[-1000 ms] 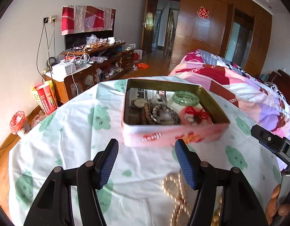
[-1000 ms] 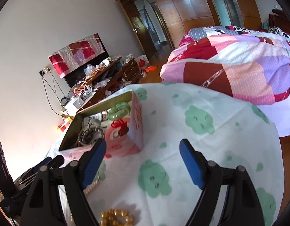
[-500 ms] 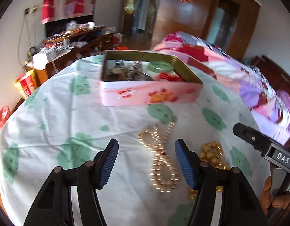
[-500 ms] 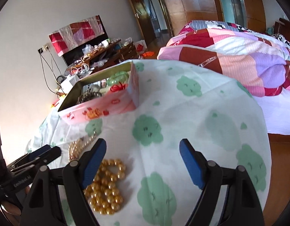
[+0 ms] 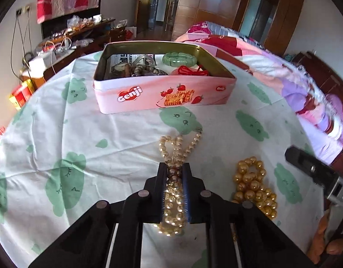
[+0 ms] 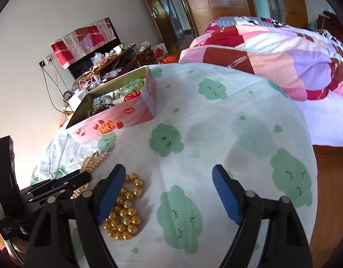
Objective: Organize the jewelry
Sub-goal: 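Grasp pearl necklace with left tool while right tool grasps gold bead bracelet, then carry pearls with left tool while right tool carries gold beads into the tin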
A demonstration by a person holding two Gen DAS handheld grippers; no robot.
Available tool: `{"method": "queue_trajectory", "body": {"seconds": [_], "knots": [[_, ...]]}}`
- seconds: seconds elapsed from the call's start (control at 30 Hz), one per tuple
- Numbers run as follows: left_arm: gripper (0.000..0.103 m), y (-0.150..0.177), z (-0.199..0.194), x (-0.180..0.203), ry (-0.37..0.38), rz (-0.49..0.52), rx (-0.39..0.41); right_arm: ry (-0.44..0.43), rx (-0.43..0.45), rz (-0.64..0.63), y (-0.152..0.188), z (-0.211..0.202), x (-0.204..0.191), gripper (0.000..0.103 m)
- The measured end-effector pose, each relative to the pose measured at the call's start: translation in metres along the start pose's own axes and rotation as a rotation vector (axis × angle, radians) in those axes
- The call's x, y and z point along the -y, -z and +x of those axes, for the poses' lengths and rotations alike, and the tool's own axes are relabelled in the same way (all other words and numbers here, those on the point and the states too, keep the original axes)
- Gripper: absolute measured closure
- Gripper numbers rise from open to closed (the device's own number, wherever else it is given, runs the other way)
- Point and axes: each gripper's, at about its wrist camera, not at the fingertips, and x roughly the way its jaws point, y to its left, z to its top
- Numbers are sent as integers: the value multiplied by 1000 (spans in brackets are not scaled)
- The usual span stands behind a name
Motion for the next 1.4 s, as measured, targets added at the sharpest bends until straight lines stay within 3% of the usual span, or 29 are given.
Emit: {"method": "queue_trajectory", "body": {"seconds": [0.27,0.4,0.5,0.57,0.63,0.7,0.8,0.93,1.1,1.4], "knots": [[98,9,-45,-17,-32,-94,189,-65,-67,-115,15,1,-28,20],[98,11,-52,-24,-28,-117,211,-104,-152,-208,23,20,-56,24],[98,11,-53,-27,-29,-127,212,-63,-180,-300,27,28,-74,25],[98,11,-51,-26,-27,-126,209,-43,-190,-366,31,31,-85,33],[97,12,-51,-26,-23,-124,207,-35,-184,-386,31,31,-87,63],[97,12,-50,-27,-20,-128,206,-64,-191,-380,28,30,-81,73],[98,13,-51,-29,-16,-140,208,-85,-191,-349,26,30,-73,76],[98,13,-51,-30,-10,-145,215,-186,-152,-235,20,23,-62,78],[98,14,-55,-28,8,-145,233,-261,-20,-165,5,-3,-56,78],[98,4,-71,-17,55,-122,308,-264,76,-123,-20,-18,-54,78]]}}
